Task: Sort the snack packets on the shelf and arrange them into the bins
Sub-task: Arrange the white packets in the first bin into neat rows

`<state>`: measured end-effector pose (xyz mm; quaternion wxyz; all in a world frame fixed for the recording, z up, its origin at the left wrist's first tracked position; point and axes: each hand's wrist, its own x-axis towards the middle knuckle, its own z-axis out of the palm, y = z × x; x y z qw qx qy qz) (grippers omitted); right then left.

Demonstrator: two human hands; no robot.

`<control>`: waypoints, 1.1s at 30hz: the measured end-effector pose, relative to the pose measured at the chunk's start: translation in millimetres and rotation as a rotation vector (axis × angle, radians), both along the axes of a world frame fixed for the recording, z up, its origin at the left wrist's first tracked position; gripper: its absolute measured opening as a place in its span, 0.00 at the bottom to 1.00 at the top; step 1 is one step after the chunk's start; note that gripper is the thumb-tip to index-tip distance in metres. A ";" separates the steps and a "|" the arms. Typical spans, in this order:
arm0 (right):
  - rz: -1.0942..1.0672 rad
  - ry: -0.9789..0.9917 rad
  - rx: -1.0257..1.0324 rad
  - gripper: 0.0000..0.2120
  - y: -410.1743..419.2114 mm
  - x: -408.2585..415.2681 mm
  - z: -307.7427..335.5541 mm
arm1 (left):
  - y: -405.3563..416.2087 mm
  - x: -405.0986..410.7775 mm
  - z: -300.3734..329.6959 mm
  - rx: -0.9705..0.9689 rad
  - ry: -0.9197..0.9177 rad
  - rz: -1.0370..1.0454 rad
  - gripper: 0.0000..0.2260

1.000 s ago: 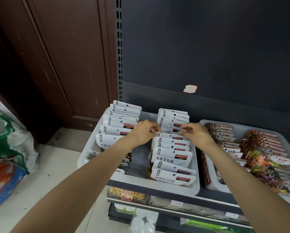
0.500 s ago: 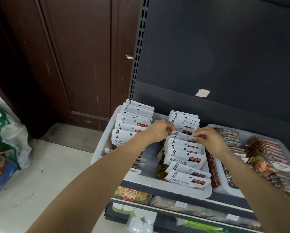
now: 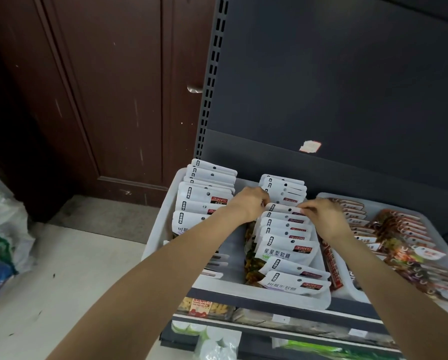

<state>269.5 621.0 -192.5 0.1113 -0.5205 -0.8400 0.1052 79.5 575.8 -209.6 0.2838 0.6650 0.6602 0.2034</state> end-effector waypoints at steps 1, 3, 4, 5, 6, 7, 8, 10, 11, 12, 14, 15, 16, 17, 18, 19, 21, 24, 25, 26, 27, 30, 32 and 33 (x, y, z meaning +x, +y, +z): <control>-0.011 -0.003 -0.028 0.10 2.9 -2.1 0.0 | 0.0 -1.0 -1.0 -0.008 -0.003 -0.005 0.10; -0.034 0.003 -0.106 0.12 7.2 -7.2 0.4 | -0.6 -4.1 -3.5 -0.013 -0.030 -0.010 0.12; -0.036 0.013 -0.141 0.13 9.4 -9.4 0.2 | -1.0 -6.0 -4.2 -0.007 -0.047 -0.003 0.13; -0.039 0.024 -0.171 0.15 11.7 -10.9 -0.4 | -0.6 -7.5 -4.8 0.004 -0.066 0.014 0.12; -0.045 0.040 -0.210 0.18 14.4 -11.2 -0.7 | 0.3 -8.2 -5.6 0.015 -0.092 0.038 0.12; -0.058 0.068 -0.260 0.20 17.1 -10.9 -1.2 | 1.7 -8.0 -6.1 0.023 -0.120 0.061 0.11; -0.077 0.098 -0.314 0.22 20.1 -10.0 -1.8 | 3.2 -6.7 -6.5 0.028 -0.138 0.078 0.10; -0.104 0.129 -0.378 0.22 26.2 -9.2 -3.5 | 6.4 -2.3 -6.7 0.025 -0.122 0.099 0.08; -0.108 0.120 -0.376 0.22 29.3 -9.7 -4.7 | 7.9 -0.7 -6.8 0.020 -0.107 0.114 0.08; -0.105 0.091 -0.356 0.21 32.0 -10.6 -5.9 | 9.4 0.2 -7.1 0.016 -0.100 0.133 0.08; -0.085 0.003 -0.306 0.19 35.6 -13.3 -7.7 | 13.1 0.2 -8.5 0.011 -0.095 0.177 0.07; -0.081 -0.027 -0.285 0.17 36.6 -14.6 -8.7 | 14.9 -0.1 -9.7 0.009 -0.083 0.194 0.08; -0.080 -0.044 -0.264 0.15 37.2 -15.5 -9.9 | 16.4 0.0 -11.1 0.007 -0.067 0.208 0.08; -0.085 -0.056 -0.240 0.13 37.4 -16.0 -11.4 | 17.6 0.3 -12.0 0.003 -0.055 0.221 0.09; -0.096 -0.067 -0.216 0.12 37.2 -16.0 -12.8 | 18.8 0.9 -12.1 -0.001 -0.048 0.233 0.10; -0.108 -0.075 -0.190 0.12 37.2 -15.7 -14.6 | 20.2 1.4 -11.7 0.001 -0.044 0.247 0.10; -0.118 -0.064 -0.155 0.13 38.3 -13.3 -19.4 | 23.2 1.3 -10.8 -0.004 -0.053 0.273 0.13; -0.123 -0.012 -0.152 0.12 39.2 -9.5 -24.0 | 27.1 -0.6 -12.6 -0.100 -0.144 0.263 0.20; -0.117 -0.003 -0.162 0.11 39.3 -8.4 -24.7 | 28.1 -1.4 -14.0 -0.132 -0.182 0.249 0.21; -0.109 0.005 -0.170 0.10 39.3 -7.9 -24.6 | 28.5 -2.0 -15.4 -0.151 -0.211 0.238 0.22; -0.101 0.003 -0.169 0.08 39.8 -7.7 -24.4 | 28.9 -2.5 -16.4 -0.156 -0.228 0.232 0.22; -0.093 -0.017 -0.130 0.10 43.0 -8.4 -19.1 | 30.5 -3.0 -16.3 -0.122 -0.227 0.235 0.17; -0.095 0.010 -0.173 0.12 46.2 -7.4 -15.1 | 30.4 -2.2 -14.8 -0.084 -0.221 0.249 0.14; -0.081 -0.006 -0.204 0.12 47.2 -6.4 -13.9 | 30.2 -2.0 -14.9 -0.066 -0.220 0.254 0.12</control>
